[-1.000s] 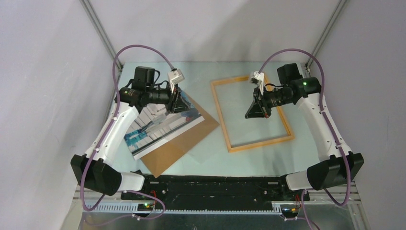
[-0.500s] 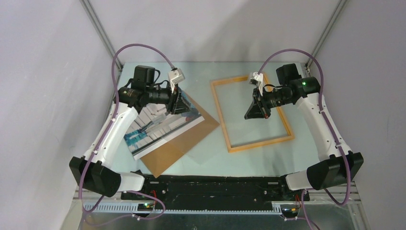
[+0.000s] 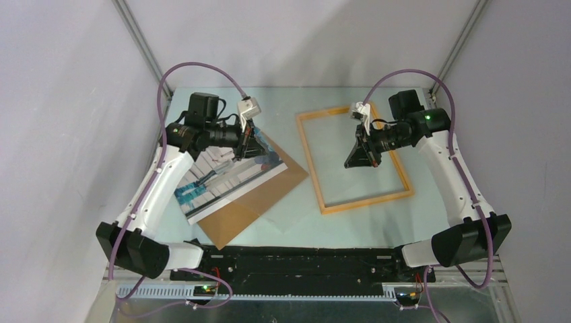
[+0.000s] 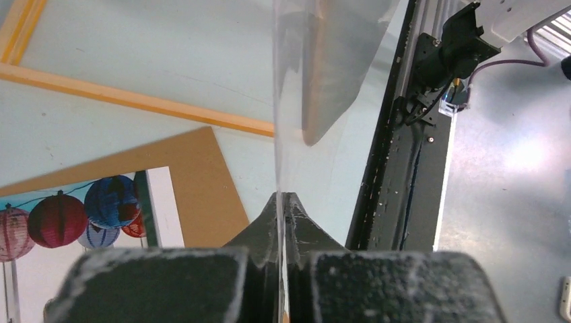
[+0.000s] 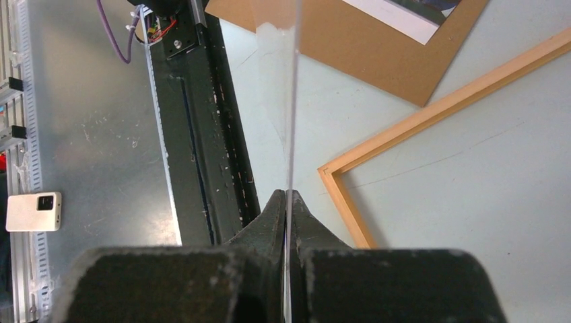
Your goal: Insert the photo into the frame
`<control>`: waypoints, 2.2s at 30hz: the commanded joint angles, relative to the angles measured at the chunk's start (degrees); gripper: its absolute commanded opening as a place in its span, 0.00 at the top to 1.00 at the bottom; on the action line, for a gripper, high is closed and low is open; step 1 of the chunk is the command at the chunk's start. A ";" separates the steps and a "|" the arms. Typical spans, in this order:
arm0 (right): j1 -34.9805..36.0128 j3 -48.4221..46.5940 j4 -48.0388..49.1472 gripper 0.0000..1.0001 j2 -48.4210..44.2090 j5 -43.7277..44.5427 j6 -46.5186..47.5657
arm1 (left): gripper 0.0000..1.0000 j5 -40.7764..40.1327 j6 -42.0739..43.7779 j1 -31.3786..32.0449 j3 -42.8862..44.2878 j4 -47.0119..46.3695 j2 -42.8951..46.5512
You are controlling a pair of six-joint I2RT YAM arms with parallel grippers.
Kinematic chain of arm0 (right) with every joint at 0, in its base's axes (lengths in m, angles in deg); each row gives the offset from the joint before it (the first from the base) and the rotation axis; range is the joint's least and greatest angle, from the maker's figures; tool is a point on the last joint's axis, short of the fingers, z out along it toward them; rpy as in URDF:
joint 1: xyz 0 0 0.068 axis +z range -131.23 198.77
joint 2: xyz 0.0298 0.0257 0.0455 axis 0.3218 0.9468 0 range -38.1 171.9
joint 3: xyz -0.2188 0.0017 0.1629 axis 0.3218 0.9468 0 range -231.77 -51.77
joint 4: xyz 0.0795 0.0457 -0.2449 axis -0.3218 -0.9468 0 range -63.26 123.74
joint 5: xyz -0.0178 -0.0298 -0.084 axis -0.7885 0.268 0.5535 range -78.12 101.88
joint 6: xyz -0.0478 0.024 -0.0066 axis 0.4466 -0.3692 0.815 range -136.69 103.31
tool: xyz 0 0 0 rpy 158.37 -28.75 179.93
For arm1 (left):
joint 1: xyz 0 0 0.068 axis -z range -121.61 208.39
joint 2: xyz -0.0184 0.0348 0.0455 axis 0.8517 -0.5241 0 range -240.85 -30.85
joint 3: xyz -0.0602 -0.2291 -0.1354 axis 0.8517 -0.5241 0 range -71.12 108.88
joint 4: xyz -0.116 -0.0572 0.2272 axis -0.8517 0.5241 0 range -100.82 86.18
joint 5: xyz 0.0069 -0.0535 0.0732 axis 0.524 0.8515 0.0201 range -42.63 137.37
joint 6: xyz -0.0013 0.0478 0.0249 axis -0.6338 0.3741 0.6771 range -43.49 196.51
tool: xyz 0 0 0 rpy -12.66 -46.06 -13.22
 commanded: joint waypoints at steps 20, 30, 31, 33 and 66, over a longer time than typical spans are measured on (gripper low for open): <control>-5.68 0.76 12.48 0.01 -0.70 3.37 -17.98 | 1.00 -2.66 -9.53 1.07 -0.42 0.43 7.61; -14.55 8.08 26.21 0.01 -5.46 23.31 -31.34 | 1.00 -7.65 -19.45 0.98 3.04 -0.23 5.82; -14.99 9.03 27.75 0.01 -5.47 25.16 -31.88 | 1.00 -7.96 -20.40 0.95 3.27 -0.47 5.88; -15.46 10.65 30.46 0.01 -5.68 31.64 -32.76 | 1.00 -9.01 -22.93 0.84 3.75 -1.48 6.13; -20.57 10.33 41.25 0.52 29.46 52.50 -29.75 | 1.00 -5.02 -58.96 -3.21 6.34 -28.54 2.97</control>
